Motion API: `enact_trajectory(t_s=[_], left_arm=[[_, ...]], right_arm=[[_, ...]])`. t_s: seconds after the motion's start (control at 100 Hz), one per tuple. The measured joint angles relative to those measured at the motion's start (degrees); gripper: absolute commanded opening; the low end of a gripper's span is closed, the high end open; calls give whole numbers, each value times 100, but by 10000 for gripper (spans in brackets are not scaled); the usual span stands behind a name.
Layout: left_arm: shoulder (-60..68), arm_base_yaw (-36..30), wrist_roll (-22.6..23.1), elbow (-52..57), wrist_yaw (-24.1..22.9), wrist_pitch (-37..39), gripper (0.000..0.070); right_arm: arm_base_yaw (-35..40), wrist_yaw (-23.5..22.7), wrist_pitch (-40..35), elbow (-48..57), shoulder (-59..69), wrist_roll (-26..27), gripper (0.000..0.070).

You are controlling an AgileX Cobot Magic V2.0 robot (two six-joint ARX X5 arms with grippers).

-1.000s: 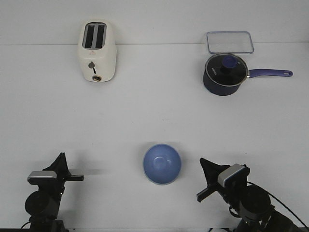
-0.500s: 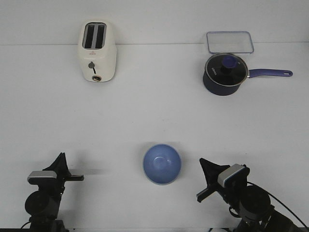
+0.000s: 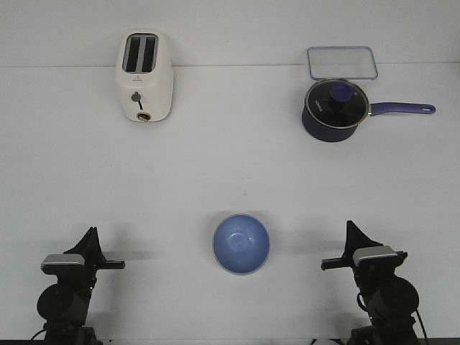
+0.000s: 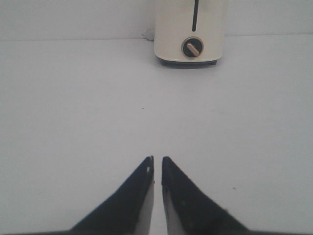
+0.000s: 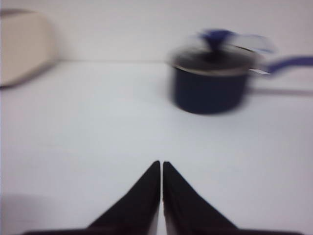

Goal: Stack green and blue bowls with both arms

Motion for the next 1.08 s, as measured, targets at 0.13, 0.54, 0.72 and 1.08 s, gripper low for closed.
enact_trajectory(t_s=[0.13, 0.54, 0.72, 1.08], left_arm=[[-2, 0, 0, 0, 0, 0, 15], [0, 0, -2, 0, 0, 4, 15], [0, 0, -2, 0, 0, 4, 15], [0, 0, 0, 0, 0, 4, 15]], right_arm=[[-498, -9, 44, -516, -378, -105, 9], [-544, -2, 350, -911, -614, -125, 9], [-544, -2, 439, -911, -614, -125, 9], [-544, -2, 439, -911, -614, -125, 9]])
